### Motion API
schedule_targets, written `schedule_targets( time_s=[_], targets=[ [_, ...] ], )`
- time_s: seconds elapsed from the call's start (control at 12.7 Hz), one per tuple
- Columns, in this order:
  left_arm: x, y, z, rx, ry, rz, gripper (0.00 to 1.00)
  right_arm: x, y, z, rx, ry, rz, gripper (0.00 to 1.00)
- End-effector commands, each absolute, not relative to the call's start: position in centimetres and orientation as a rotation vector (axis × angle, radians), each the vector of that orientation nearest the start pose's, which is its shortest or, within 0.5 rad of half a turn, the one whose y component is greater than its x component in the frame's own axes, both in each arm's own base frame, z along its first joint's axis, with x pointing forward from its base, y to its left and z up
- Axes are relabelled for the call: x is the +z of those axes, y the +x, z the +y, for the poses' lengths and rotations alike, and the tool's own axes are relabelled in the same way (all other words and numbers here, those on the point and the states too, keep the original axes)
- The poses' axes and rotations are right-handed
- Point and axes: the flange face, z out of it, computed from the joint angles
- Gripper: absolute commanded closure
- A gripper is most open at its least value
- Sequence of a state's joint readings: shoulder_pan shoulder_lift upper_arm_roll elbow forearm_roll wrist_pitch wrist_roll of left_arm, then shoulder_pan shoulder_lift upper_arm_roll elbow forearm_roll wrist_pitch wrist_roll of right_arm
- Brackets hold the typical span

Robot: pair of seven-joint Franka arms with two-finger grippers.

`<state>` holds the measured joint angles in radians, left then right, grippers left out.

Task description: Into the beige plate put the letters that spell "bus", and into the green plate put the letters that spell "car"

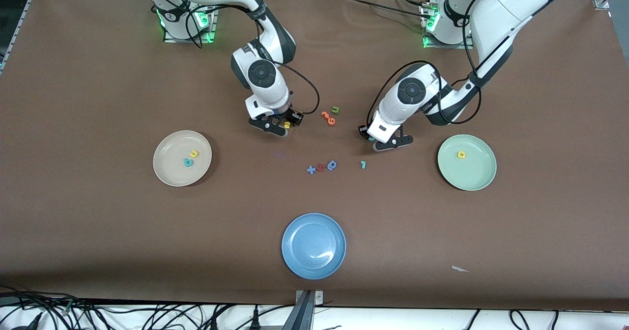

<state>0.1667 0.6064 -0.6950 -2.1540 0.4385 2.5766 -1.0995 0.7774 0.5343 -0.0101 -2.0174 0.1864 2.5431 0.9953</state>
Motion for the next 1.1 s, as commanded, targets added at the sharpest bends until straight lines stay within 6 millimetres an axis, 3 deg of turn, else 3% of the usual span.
schedule_targets(
  time_s=[0.0, 0.16, 0.39, 0.55, 0.63, 0.79, 0.87, 1.02],
  targets=[
    [20.9, 48.6, -27.9, 0.116, -3.144, -0.44, 0.84, 18.1, 43.1, 41.7, 0.105, -3.025, 0.59, 0.57],
    [23.8, 50.3, -24.7, 0.153, -3.158, -0.537, 0.85, 17.6, 43.2, 41.5, 0.107, -3.034, 0.59, 0.61],
    [28.3, 52.6, -17.0, 0.23, -3.154, -0.541, 0.85, 17.3, 43.1, 41.5, 0.107, -3.039, 0.585, 0.72],
    [29.1, 54.2, -12.1, 0.268, -3.127, -0.537, 0.85, 17.2, 43.2, 41.4, 0.108, -3.043, 0.581, 0.81],
    [29.2, 54.8, -9.8, 0.282, -3.12, -0.527, 0.85, 17.2, 43.2, 41.3, 0.106, -3.044, 0.579, 0.88],
    [28.9, 55.9, -5.1, 0.293, -3.115, -0.516, 0.82, 18.0, 44.1, 40.9, 0.09, -3.042, 0.581, 0.91],
    [27.5, 56.0, -2.8, 0.303, -3.088, -0.524, 0.82, 18.8, 44.7, 40.3, 0.087, -3.049, 0.59, 0.91],
    [24.7, 56.5, -1.3, 0.289, -3.05, -0.474, 0.82, 21.2, 46.2, 38.6, 0.105, -3.078, 0.564, 0.91]
  ],
)
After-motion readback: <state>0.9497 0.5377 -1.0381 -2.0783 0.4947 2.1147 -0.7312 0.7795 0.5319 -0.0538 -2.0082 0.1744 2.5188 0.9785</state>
